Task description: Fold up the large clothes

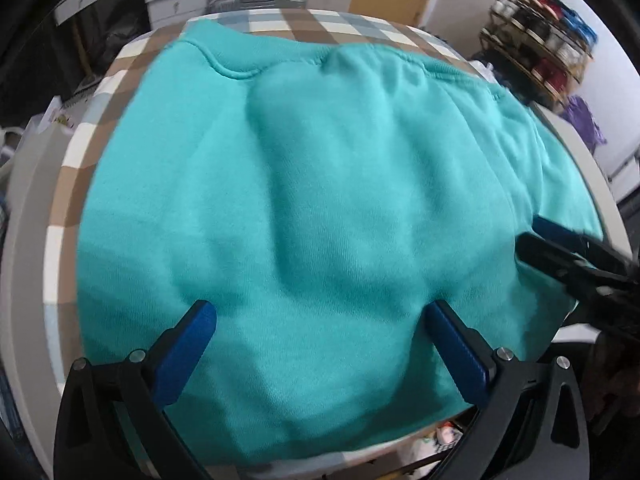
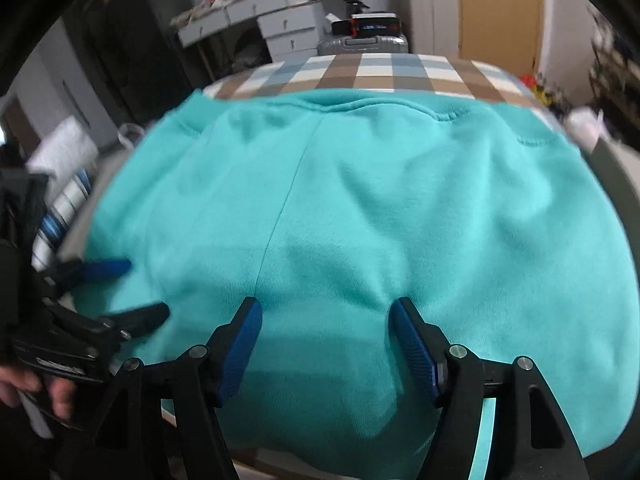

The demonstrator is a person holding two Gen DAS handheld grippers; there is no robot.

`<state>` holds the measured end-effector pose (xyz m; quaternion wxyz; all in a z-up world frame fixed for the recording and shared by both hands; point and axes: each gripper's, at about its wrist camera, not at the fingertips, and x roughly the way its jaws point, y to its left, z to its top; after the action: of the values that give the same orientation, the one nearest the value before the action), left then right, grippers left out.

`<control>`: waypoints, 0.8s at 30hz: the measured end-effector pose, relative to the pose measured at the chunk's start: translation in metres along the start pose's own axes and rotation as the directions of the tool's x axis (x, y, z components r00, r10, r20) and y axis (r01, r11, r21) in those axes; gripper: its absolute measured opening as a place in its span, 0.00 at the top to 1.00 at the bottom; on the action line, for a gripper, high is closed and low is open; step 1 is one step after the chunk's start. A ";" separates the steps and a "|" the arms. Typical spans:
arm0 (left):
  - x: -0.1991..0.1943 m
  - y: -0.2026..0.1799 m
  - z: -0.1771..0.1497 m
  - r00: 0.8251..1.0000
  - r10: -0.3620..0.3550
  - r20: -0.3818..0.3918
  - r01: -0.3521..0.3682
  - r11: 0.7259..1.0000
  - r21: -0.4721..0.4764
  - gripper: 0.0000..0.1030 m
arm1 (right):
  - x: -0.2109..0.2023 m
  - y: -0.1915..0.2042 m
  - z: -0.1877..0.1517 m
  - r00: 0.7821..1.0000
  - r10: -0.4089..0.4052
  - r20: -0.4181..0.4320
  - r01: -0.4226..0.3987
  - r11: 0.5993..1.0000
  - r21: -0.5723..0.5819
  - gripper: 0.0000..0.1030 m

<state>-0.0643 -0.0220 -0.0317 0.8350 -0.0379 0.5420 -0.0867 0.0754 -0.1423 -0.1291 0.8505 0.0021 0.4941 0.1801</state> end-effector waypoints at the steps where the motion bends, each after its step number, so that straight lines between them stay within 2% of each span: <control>1: -0.008 -0.003 0.001 1.000 0.006 0.008 -0.006 1.000 -0.010 0.01 | -0.006 -0.006 0.001 0.999 0.035 0.011 -0.036 0.999 0.036 0.33; 3: -0.033 -0.021 0.001 0.996 -0.048 0.078 0.047 0.999 0.025 0.01 | -0.036 -0.033 -0.002 0.983 0.159 0.097 -0.174 0.968 0.181 0.36; 5: -0.042 -0.048 -0.001 0.992 -0.086 0.095 0.077 0.992 0.096 0.01 | -0.069 -0.061 -0.015 0.945 0.249 0.211 -0.304 0.907 0.291 0.34; 6: -0.040 -0.065 0.000 0.993 -0.082 0.087 0.069 0.987 0.145 0.01 | -0.082 -0.073 -0.022 0.930 0.275 0.245 -0.347 0.878 0.329 0.34; 8: -0.026 -0.094 0.001 0.997 -0.037 0.063 0.021 0.970 0.242 0.01 | -0.104 -0.099 -0.041 0.911 0.296 0.288 -0.394 0.831 0.392 0.25; 9: -0.010 -0.107 0.003 1.000 0.008 0.024 -0.015 0.961 0.275 0.01 | -0.111 -0.110 -0.051 0.908 0.288 0.304 -0.399 0.814 0.422 0.22; 11: 0.016 -0.111 0.005 0.997 0.068 -0.031 -0.057 0.959 0.277 0.01 | -0.118 -0.132 -0.074 0.921 0.250 0.299 -0.374 0.783 0.497 0.20; 13: 0.027 -0.114 0.007 0.995 0.101 -0.015 -0.092 0.954 0.286 0.01 | -0.113 -0.153 -0.095 0.930 0.252 0.266 -0.363 0.736 0.572 0.20; 18: 0.027 -0.109 0.014 0.995 0.085 -0.054 -0.065 0.954 0.293 0.01 | -0.085 -0.175 -0.112 0.921 0.317 0.229 -0.386 0.648 0.656 0.20; 20: 0.023 -0.104 0.024 0.994 0.066 -0.086 -0.039 0.959 0.282 0.01 | -0.074 -0.173 -0.110 0.913 0.346 0.214 -0.396 0.633 0.666 0.20; 22: 0.007 -0.101 0.032 0.998 0.053 -0.034 -0.042 0.961 0.273 0.01 | -0.064 -0.165 -0.104 0.899 0.394 0.194 -0.419 0.637 0.647 0.20; 24: -0.003 -0.098 0.038 0.996 0.076 0.044 -0.085 0.963 0.256 0.01 | -0.059 -0.161 -0.102 0.901 0.395 0.179 -0.411 0.647 0.642 0.20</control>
<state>-0.0415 -0.1190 0.0019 0.8446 0.0915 0.5132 -0.1220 0.0122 -0.3285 -0.1603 0.7367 0.4168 0.5025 0.1763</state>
